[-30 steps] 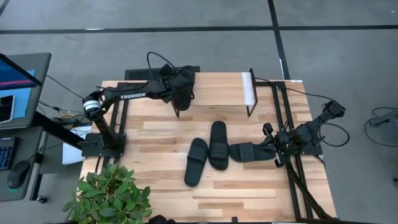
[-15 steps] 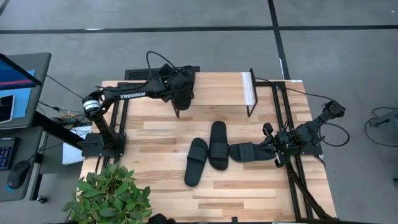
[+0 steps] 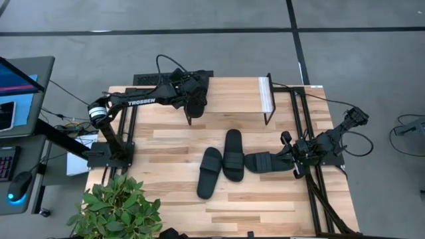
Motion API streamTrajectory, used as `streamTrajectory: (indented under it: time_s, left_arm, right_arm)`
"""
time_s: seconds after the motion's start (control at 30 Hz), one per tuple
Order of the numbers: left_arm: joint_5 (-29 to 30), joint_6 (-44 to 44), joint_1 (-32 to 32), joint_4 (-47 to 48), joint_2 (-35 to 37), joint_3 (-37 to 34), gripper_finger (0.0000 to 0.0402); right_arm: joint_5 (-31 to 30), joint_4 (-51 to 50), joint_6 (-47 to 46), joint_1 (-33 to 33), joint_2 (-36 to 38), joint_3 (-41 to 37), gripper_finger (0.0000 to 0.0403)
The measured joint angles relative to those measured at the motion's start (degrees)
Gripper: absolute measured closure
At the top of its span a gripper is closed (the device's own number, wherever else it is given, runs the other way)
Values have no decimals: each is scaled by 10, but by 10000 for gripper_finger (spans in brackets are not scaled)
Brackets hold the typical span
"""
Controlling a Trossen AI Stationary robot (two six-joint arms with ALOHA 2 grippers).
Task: Pick and place slides into the shelf
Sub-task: Put the black slide on the shelf
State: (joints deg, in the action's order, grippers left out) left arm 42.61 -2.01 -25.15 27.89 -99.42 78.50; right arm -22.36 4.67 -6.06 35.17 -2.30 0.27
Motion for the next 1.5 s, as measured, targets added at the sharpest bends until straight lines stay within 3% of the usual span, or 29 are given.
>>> streamTrajectory:
  time_s: [0.47,1.27,1.5]
  left_arm:
    - [5,32,1,11,0,0,364]
    - [37,11,7,7,-2,-2,365]
    - [12,29,2,-2,-1,-2,351]
  right_arm:
    - [0,0,0,0,0,0,403]
    - [0,0,0,0,0,0,403]
    - [0,0,0,0,0,0,403]
